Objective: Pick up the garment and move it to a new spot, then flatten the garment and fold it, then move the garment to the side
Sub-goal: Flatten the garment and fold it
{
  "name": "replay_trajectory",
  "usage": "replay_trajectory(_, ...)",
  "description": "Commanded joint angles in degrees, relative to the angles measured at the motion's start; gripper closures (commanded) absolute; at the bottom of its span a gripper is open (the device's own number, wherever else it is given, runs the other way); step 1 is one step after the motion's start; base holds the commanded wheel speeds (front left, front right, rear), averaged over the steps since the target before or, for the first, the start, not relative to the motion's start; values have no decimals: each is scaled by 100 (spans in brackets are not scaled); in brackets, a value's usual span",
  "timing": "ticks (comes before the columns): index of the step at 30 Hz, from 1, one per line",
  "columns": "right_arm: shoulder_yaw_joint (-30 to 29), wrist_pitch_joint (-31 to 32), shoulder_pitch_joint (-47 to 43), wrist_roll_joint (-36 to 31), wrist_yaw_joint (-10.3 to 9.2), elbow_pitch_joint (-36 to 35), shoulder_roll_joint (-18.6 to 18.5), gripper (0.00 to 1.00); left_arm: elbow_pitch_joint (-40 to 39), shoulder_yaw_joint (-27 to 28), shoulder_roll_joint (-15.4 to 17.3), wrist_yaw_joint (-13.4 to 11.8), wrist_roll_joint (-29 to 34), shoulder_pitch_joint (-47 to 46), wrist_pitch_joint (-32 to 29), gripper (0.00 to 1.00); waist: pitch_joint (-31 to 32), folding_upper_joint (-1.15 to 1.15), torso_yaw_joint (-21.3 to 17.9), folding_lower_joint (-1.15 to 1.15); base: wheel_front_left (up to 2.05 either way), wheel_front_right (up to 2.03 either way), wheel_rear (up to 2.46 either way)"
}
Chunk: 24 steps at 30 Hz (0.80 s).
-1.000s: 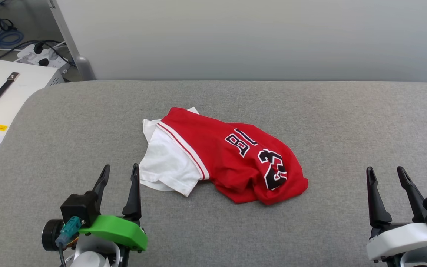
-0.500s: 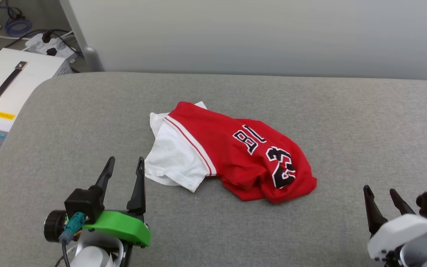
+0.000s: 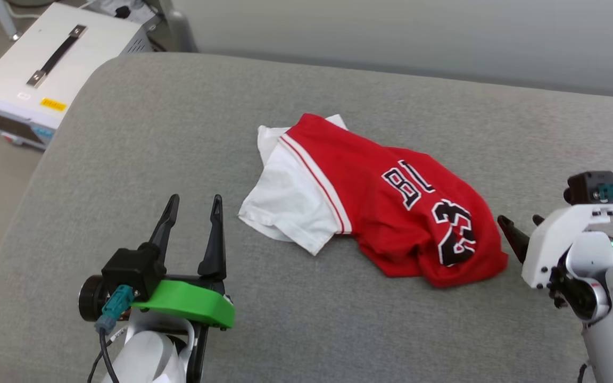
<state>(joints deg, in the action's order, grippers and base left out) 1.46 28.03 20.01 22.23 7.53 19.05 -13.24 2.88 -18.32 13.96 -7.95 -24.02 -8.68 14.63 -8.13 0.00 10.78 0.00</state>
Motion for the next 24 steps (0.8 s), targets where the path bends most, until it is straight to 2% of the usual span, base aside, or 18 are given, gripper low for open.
replay_trajectory(1,103,52,198,61,-4,138,-54,0,-51,42,-65,34,62,-135,34,0,-298,0,304,0,0,0,0)
replay_trajectory(7,602,359,706,216,-4,870,-270,0,-89,176,-297,171,199,-179,36,0,-497,0,506,0,0,0,0)
replay_trajectory(12,1035,859,629,490,-4,1467,-347,0,-99,371,-466,252,308,-113,36,0,-535,0,605,0,0,0,0)
replay_trajectory(13,1182,1105,509,676,-4,1613,-368,100,-101,463,-555,300,373,-32,36,0,-523,0,618,0,0,0,0)
replay_trajectory(18,1232,950,629,829,-4,1420,-494,100,-49,600,-634,404,476,41,36,0,-459,0,509,0,0,0,0)
replay_trajectory(24,1003,630,639,836,-4,722,-725,100,45,720,-617,506,586,87,37,0,-201,0,289,0,0,0,0)
